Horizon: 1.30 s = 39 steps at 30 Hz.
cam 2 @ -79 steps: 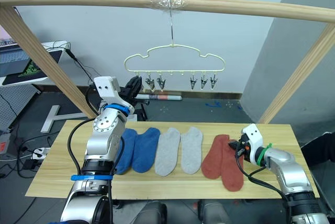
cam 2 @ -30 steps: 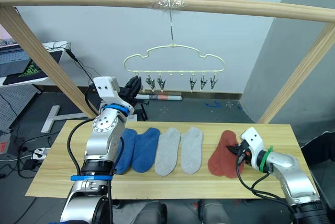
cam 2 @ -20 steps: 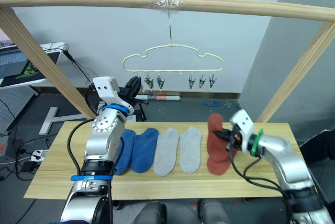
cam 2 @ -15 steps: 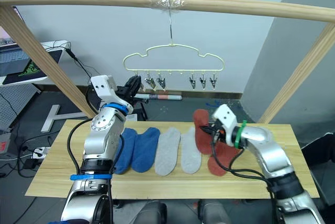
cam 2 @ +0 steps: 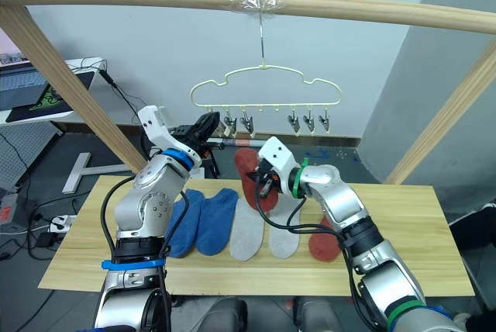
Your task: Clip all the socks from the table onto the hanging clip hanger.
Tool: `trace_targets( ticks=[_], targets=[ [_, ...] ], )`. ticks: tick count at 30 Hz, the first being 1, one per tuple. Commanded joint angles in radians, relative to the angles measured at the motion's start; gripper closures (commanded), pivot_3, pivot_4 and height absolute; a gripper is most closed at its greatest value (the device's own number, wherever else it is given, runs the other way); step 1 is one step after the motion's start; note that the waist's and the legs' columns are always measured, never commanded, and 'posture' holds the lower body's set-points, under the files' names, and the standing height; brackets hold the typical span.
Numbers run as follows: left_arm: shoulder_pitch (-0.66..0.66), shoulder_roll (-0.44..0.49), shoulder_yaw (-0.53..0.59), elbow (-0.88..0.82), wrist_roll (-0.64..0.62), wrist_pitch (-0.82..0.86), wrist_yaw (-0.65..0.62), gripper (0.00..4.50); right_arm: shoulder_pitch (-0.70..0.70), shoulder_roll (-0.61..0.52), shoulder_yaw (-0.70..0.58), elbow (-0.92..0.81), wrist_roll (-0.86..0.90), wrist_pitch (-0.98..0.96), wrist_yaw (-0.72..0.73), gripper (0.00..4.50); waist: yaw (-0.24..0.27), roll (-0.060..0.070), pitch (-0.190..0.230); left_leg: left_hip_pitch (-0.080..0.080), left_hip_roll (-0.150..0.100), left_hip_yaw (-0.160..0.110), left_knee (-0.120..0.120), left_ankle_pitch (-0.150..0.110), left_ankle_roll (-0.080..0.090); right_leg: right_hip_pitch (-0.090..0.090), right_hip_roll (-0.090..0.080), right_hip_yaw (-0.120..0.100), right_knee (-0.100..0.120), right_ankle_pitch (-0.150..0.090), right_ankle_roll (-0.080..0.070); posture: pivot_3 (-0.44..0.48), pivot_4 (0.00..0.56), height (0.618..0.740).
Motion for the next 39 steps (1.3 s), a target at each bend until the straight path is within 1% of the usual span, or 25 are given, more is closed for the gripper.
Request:
trace_targets(
  ticks=[1,8,11,14,17,20,27,32,39],
  targets=[
    [-0.003,-0.002,0.000,-0.084,-0.026,0.012,0.000,4.50,-0.045,0.039,-0.004,0.044,-0.007,-0.036,-0.005,4.47,0.004,0.000,0.000,0.000,0.000,0.000,0.000,0.000,0.000,0.000,0.000,0.000,0.000,0.000,0.000,0.062,0.176,0.740],
    [0.008,0.001,0.000,-0.120,-0.046,0.050,-0.018,4.50,-0.107,0.108,-0.036,0.142,-0.002,-0.077,-0.015,4.47,0.018,0.000,0.000,-0.001,-0.001,-0.001,0.000,0.000,0.000,-0.001,-0.001,0.000,-0.001,0.000,0.000,0.068,0.174,0.740],
    [0.020,0.005,0.000,-0.139,-0.058,0.066,-0.023,4.50,-0.116,0.124,-0.053,0.146,0.011,-0.075,-0.017,4.47,0.021,0.000,0.000,-0.001,0.000,-0.001,0.000,0.000,0.000,-0.001,-0.001,0.000,0.000,0.000,-0.001,0.077,0.175,0.740],
    [0.046,0.019,0.006,-0.170,-0.109,0.123,-0.059,4.50,-0.128,0.143,-0.088,0.132,0.042,-0.050,-0.011,4.47,0.022,0.000,0.000,-0.001,0.000,-0.001,0.000,0.000,0.000,-0.001,-0.001,0.000,0.000,0.000,-0.001,0.077,0.175,0.740],
    [0.066,0.042,0.027,-0.190,-0.158,0.172,-0.080,4.50,-0.125,0.136,-0.091,0.114,0.047,-0.038,0.005,4.47,0.022,0.000,0.000,-0.001,0.000,-0.002,0.000,0.000,0.000,-0.001,-0.001,0.000,0.000,0.000,-0.001,0.076,0.181,0.740],
    [0.075,0.080,0.072,-0.200,-0.247,0.249,-0.104,4.50,-0.106,0.124,-0.092,0.064,0.069,-0.001,0.036,4.47,0.021,0.001,0.001,-0.001,0.000,-0.002,0.000,0.000,0.000,-0.002,-0.001,0.000,0.000,0.000,-0.001,0.076,0.181,0.740],
    [0.076,0.177,0.097,-0.190,-0.333,0.341,-0.172,4.50,-0.082,0.091,-0.098,-0.013,0.108,0.038,0.087,4.47,0.021,0.001,0.001,-0.001,0.000,-0.002,0.000,0.000,0.000,-0.003,0.000,0.000,0.001,0.000,-0.001,0.076,0.181,0.740],
    [0.052,0.171,0.126,-0.175,-0.397,0.381,-0.156,4.50,-0.080,0.085,-0.097,-0.047,0.125,0.054,0.099,4.47,0.021,0.001,0.002,-0.001,0.000,-0.002,0.000,0.000,0.000,-0.003,-0.001,0.000,0.001,0.000,-0.001,0.068,0.189,0.740],
    [0.056,0.176,0.110,-0.176,-0.377,0.363,-0.150,4.50,-0.077,0.090,-0.082,-0.050,0.122,0.047,0.091,4.47,0.021,0.001,0.002,-0.002,0.000,-0.002,-0.001,0.000,0.000,-0.003,-0.001,0.000,0.001,0.000,-0.001,0.068,0.189,0.740]
  ],
)
